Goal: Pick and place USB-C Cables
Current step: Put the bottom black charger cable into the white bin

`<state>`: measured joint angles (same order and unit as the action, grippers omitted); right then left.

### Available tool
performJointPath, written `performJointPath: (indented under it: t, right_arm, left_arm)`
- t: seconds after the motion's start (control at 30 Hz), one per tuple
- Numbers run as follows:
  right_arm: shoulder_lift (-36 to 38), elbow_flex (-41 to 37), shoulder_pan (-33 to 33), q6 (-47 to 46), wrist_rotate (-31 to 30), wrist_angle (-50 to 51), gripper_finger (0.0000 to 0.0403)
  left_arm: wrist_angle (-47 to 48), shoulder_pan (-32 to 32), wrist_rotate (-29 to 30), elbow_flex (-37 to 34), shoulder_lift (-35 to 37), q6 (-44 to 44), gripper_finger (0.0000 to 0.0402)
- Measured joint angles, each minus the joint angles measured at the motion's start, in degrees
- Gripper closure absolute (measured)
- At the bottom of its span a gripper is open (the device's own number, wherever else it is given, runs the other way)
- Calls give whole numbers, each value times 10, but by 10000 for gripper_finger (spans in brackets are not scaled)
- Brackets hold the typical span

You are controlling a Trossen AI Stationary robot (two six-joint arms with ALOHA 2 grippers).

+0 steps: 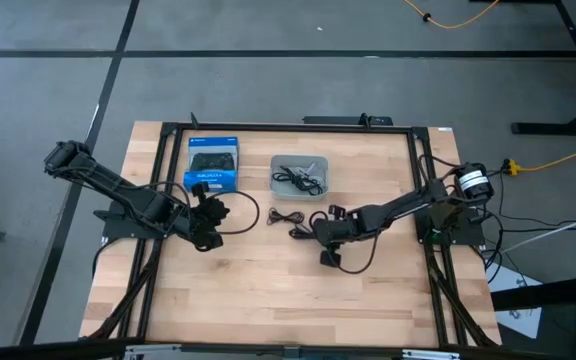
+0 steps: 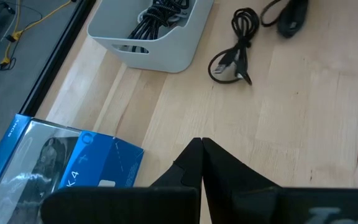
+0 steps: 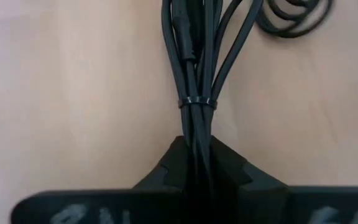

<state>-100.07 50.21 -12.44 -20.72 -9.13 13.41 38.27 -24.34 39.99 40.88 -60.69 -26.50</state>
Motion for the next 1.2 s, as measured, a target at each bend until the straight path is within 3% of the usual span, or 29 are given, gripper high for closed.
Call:
performJointPath:
  t: [0.2,0.43,0.63,0.97,1.2]
  right_arm:
    - [0,66,-18,5,-4,97,367]
    - [0,146,-31,73,-130,198,367]
    - [1,176,15,168,-193,207,367]
    - [1,180,146,294,-169,149,365]
    - [1,180,199,300,-96,127,298]
  left_arm:
    - [0,0,0,0,0,0,401]
    - [0,0,0,0,0,0,401]
    - [0,0,0,0,0,0,401]
    - [0,0,0,0,0,0,401]
    - [0,0,0,0,0,0,401]
